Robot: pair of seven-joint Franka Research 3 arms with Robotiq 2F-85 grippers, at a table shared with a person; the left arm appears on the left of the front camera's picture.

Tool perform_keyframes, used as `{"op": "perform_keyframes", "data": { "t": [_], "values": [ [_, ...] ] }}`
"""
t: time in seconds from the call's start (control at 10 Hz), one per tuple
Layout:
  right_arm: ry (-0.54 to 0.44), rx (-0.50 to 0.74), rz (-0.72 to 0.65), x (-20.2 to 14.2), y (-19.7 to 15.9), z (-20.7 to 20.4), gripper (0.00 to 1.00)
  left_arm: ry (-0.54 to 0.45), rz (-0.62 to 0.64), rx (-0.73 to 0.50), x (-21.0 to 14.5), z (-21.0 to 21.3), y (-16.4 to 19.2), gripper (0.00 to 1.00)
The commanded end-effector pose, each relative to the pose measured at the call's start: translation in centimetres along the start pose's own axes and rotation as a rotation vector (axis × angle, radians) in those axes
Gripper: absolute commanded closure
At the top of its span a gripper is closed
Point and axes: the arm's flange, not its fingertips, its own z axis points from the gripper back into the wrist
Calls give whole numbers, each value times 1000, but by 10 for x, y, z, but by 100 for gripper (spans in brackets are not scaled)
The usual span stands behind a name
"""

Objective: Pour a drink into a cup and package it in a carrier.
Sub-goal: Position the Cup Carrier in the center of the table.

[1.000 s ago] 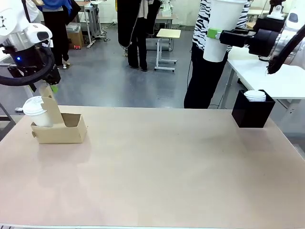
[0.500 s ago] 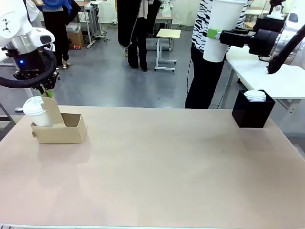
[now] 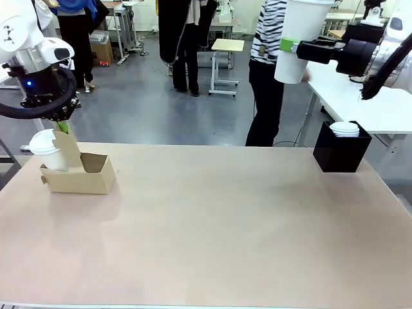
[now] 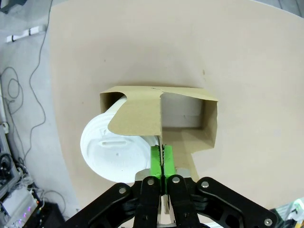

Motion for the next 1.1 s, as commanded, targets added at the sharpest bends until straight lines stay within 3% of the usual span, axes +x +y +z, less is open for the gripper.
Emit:
{"op": "perform_keyframes", "data": {
  "t": [0.0,0.2,0.5,0.7,1.0],
  "values": [
    [-13,6,22,4,-1,-3,20,-3,-4,-2,0,1,0,100],
    [-13,6,22,4,-1,-3,20,-4,26,-22,-1,4,1,98],
    [-13,6,22,4,-1,-3,20,-52,82,-39,-9,66,-19,98],
    [-13,6,22,4,-1,-3,20,-85,104,-30,-16,115,-57,98],
    [-13,6,22,4,-1,-3,20,-126,109,-19,-31,166,-161,98]
  ]
}}
